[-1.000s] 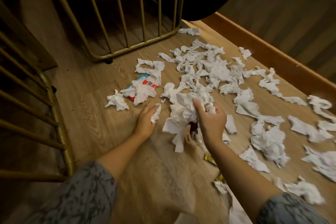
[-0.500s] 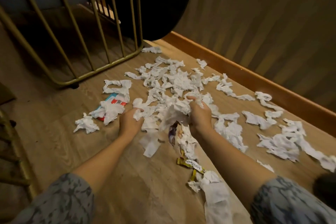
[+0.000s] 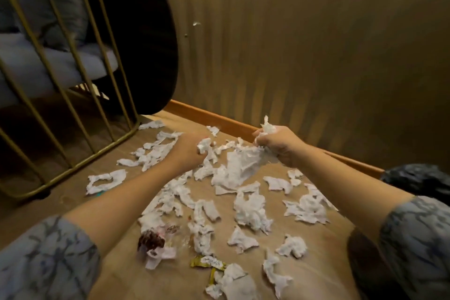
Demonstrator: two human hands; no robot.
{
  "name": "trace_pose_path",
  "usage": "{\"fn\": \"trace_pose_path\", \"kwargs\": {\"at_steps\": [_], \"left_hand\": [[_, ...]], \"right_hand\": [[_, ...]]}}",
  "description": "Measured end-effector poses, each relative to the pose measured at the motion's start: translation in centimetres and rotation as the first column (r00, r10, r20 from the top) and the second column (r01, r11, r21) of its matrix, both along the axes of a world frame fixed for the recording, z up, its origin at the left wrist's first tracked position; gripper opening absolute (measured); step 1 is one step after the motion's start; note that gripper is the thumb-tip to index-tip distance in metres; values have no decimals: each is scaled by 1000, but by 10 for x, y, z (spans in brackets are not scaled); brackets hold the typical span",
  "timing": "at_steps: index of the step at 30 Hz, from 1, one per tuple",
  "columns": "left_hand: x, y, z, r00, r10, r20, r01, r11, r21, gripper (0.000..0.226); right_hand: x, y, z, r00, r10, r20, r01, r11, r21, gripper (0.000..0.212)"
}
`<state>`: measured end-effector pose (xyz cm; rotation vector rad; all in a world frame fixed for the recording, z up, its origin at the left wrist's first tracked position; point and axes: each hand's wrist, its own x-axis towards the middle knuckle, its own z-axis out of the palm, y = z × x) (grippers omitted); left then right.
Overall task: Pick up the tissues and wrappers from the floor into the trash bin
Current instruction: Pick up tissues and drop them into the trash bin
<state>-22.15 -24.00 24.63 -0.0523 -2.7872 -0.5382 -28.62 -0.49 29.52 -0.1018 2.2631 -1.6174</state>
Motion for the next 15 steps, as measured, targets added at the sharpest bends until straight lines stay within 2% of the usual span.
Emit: {"fn": "trace_pose_path", "kwargs": {"at_steps": [4,8,10,12,13,15], "left_hand": [[-31,77,24,992,-121,-34,121,993,-4,15],[-60,172,38,971,-238,10,238,968,-79,16],[-71,220,42,948,-316,30,317,939,-133,17],[-77,266,47,925,-381,21,381,919,-100,11],[-79,286,48,914,-405,8,405,912,-65,12],[-81,325,50,895,-444,-37,443,895,-47,27]], "right_hand": [[-13,68,15,968,57,-245,35,934,356,24],[-6,148,26,886,172,-431,69,870,488,20],[-1,189,29,835,225,-502,104,832,545,34],[4,229,28,818,261,-513,122,793,597,58],[8,246,27,816,272,-511,130,774,620,63],[18,278,24,808,259,-529,202,722,662,55]]}}
